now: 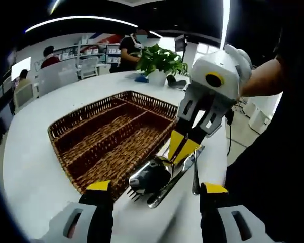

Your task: Arrange the knives, forks, and spoons in their matching storage slots by inserting each utensil handle-first until every utensil is classified and aligned in the correct compartment

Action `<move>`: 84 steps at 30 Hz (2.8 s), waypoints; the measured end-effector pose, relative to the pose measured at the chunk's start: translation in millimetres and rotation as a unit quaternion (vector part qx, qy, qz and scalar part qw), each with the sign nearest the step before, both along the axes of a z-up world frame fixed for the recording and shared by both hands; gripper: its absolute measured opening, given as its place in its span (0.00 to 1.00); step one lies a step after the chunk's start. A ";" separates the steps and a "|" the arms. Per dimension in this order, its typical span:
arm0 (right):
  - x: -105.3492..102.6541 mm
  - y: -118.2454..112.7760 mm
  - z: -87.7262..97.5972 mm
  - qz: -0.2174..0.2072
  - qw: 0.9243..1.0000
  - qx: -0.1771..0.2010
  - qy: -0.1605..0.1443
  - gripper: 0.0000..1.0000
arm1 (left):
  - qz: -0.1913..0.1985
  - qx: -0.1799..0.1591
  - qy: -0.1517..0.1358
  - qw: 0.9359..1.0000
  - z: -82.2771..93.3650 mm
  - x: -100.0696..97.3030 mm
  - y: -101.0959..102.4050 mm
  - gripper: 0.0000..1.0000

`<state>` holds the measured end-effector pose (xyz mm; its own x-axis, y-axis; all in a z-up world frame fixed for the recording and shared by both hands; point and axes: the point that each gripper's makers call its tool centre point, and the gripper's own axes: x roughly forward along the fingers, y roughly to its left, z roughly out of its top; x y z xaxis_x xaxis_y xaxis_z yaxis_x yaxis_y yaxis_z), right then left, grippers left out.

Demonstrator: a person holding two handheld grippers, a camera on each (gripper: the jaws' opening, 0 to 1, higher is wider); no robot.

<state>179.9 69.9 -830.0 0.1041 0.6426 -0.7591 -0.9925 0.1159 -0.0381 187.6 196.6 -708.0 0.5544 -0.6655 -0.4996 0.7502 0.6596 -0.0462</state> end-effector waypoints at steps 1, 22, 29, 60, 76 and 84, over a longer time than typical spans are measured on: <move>-0.1 0.0 0.6 0.000 1.000 0.002 0.000 0.00 | -0.001 0.001 0.000 1.000 -0.8 -0.2 -0.5 0.66; -20.2 16.3 12.5 0.044 0.999 0.020 -0.017 0.00 | -0.112 -0.009 0.146 0.983 -100.0 -11.1 -84.3 0.30; -22.0 18.2 6.9 0.031 0.999 0.021 0.002 0.00 | -0.140 0.016 0.137 0.980 -105.2 -20.2 -84.0 0.25; -31.1 11.4 -21.7 0.095 0.994 -0.046 -0.024 0.00 | -0.175 0.030 0.110 0.978 -102.5 -33.3 -84.3 0.09; -13.2 -1.9 -0.4 0.072 0.993 -0.075 -0.056 0.00 | -0.046 -0.022 0.070 0.996 -69.8 4.1 -49.6 0.73; -4.6 -10.0 28.7 0.056 0.993 -0.077 -0.069 0.00 | -0.020 -0.041 -0.018 0.999 -30.5 16.9 -27.1 0.98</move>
